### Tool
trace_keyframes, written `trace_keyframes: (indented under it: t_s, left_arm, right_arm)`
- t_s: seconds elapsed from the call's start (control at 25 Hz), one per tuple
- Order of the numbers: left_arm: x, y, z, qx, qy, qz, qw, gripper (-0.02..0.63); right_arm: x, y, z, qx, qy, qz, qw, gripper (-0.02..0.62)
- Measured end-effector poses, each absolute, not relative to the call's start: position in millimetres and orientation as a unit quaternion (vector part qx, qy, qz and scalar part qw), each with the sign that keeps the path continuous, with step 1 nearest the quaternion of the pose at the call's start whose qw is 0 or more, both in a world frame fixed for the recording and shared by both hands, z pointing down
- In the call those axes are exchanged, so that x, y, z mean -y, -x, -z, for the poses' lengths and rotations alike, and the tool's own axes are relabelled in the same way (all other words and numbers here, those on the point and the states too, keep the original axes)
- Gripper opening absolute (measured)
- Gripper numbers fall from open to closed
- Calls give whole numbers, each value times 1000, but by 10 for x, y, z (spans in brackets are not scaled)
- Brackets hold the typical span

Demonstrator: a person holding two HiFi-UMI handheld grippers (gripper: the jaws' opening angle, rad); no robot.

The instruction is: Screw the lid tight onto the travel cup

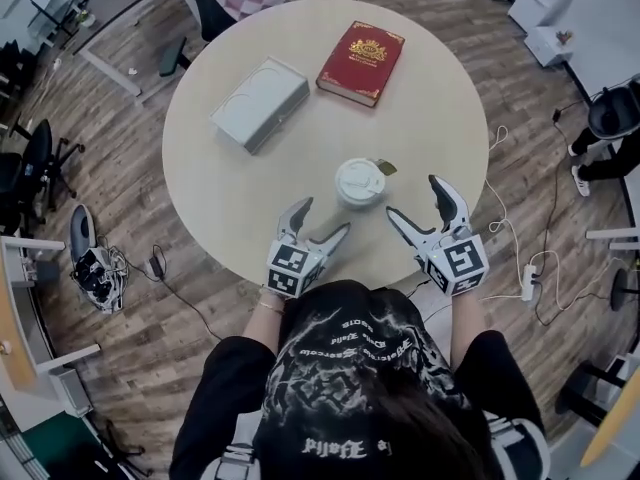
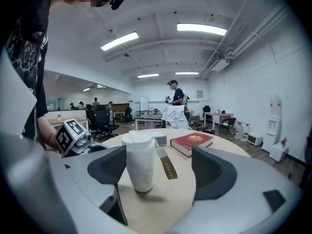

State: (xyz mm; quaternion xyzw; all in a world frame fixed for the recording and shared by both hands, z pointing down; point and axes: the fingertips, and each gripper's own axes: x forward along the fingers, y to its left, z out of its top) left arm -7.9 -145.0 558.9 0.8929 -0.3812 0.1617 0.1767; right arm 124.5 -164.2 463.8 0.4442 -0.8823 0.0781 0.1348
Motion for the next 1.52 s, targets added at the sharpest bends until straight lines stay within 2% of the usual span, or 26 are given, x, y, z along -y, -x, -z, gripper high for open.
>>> trace_keyframes:
  t_s: [0.32, 0.56, 0.68, 0.76, 0.8, 0.84, 0.88, 1.0, 1.04, 1.08, 1.52]
  left_arm:
    - [1102, 230, -5440, 438, -868, -114, 202, 402]
    - [1059, 252, -5364, 453, -864, -108, 192, 402]
    - [1054, 284, -5235, 464, -860, -84, 194, 400]
    - [1039, 278, -5171, 470, -858, -72, 193, 393]
    - [1028, 280, -5152, 475, -856, -70, 191, 351]
    - [1017, 288, -5143, 482, -853, -68, 190, 258]
    - [1009, 298, -5146, 488, -849, -67, 190, 196]
    - [988, 315, -5192, 498, -843, -68, 193, 47]
    - [983, 314, -5201, 498, -843, -69, 193, 34]
    - [982, 311, -5200, 498, -843, -71, 190, 24]
    - [961, 204, -5174, 485, -852, -93, 172, 21]
  right_arm:
    - [1040, -1477, -5397, 848, -480, -162, 154, 422]
    - [1000, -1564, -5288, 851, -481, -144, 154, 417]
    - [1002, -1458, -5091, 864, -466, -104, 159, 377]
    - [995, -1382, -4998, 870, -460, -85, 158, 301]
    - [985, -1344, -4975, 871, -458, -81, 156, 258]
    - [970, -1301, -4968, 873, -456, -79, 155, 215]
    - [953, -1252, -4969, 875, -452, -77, 156, 175]
    - [914, -1127, -4982, 879, -442, -66, 168, 68]
    - [906, -1114, -5000, 879, -440, -65, 170, 18]
    - [904, -1111, -5015, 880, -439, -67, 169, 8]
    - [965, -1331, -5107, 856, -480, -106, 160, 6]
